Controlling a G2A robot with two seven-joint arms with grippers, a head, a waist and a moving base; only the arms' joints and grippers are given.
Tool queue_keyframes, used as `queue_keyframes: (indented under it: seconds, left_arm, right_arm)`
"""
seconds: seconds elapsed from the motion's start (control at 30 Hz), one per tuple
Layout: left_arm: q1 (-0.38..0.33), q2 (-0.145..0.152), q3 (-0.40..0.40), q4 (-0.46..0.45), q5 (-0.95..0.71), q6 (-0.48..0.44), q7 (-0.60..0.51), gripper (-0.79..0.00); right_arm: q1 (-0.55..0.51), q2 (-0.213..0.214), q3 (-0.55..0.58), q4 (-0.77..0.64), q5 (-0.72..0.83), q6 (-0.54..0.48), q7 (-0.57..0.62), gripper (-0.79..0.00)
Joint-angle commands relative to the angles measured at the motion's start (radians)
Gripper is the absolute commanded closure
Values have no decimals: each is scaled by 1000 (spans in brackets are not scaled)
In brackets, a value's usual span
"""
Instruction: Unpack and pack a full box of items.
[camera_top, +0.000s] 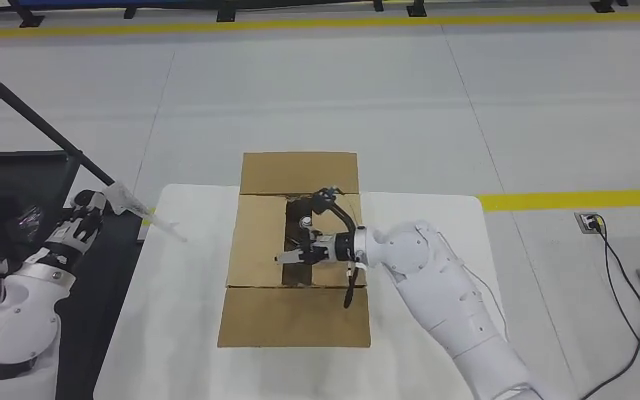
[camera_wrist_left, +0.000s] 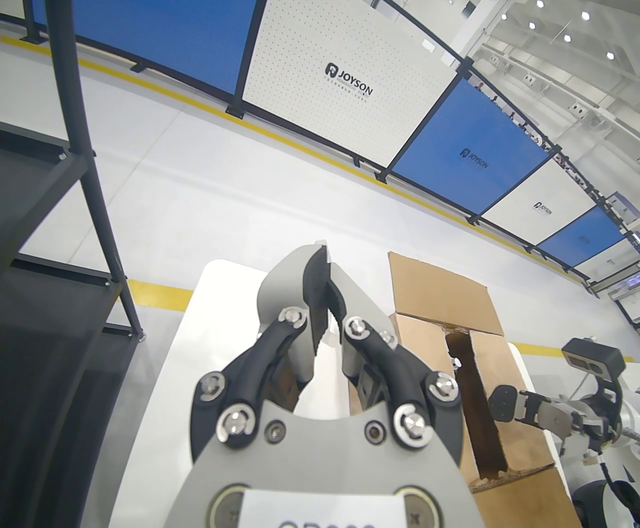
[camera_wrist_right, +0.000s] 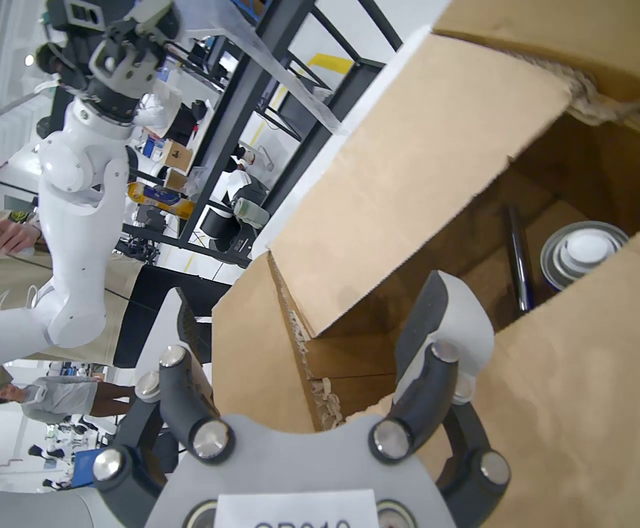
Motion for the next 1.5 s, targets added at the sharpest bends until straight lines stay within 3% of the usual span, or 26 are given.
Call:
queue_keyframes:
  seconds: [0.0,0.2,0.27,0.63,0.73,0.9,1.07,1.23,1.4,1.47]
  left_arm:
    - [0,0,3,-4,3,0,-2,0]
    - [-7,1,26,-21,16,-5,-8,0]
    - [-11,1,33,-25,19,-4,-9,0]
    - [-19,2,57,-40,36,-11,-18,0]
    - [-23,3,59,-38,36,-12,-20,0]
    - [-36,4,81,-30,50,-17,-32,0]
    - [-56,4,106,-30,60,-22,-40,0]
    - [-74,4,120,-21,63,-25,-45,0]
    - [-81,5,123,-8,60,-29,-44,0]
    - [-83,6,121,-2,59,-32,-43,0]
  right_arm:
    - [-41,11,14,-75,0,-52,2,-785]
    - [-251,64,86,-381,-14,-184,63,-785]
    - [-312,82,132,-467,-79,-171,68,-785]
    - [-325,83,131,-473,-81,-162,42,-785]
    - [-369,96,145,-481,-55,-225,24,-785]
    - [-534,140,276,-557,-38,-320,-56,-785]
    - [-759,171,455,-641,-69,-291,-182,-785]
    - [-783,193,465,-582,38,-149,-54,-785]
    - [-689,210,406,-490,160,-80,171,-785]
    - [-654,214,363,-481,189,-71,197,-785]
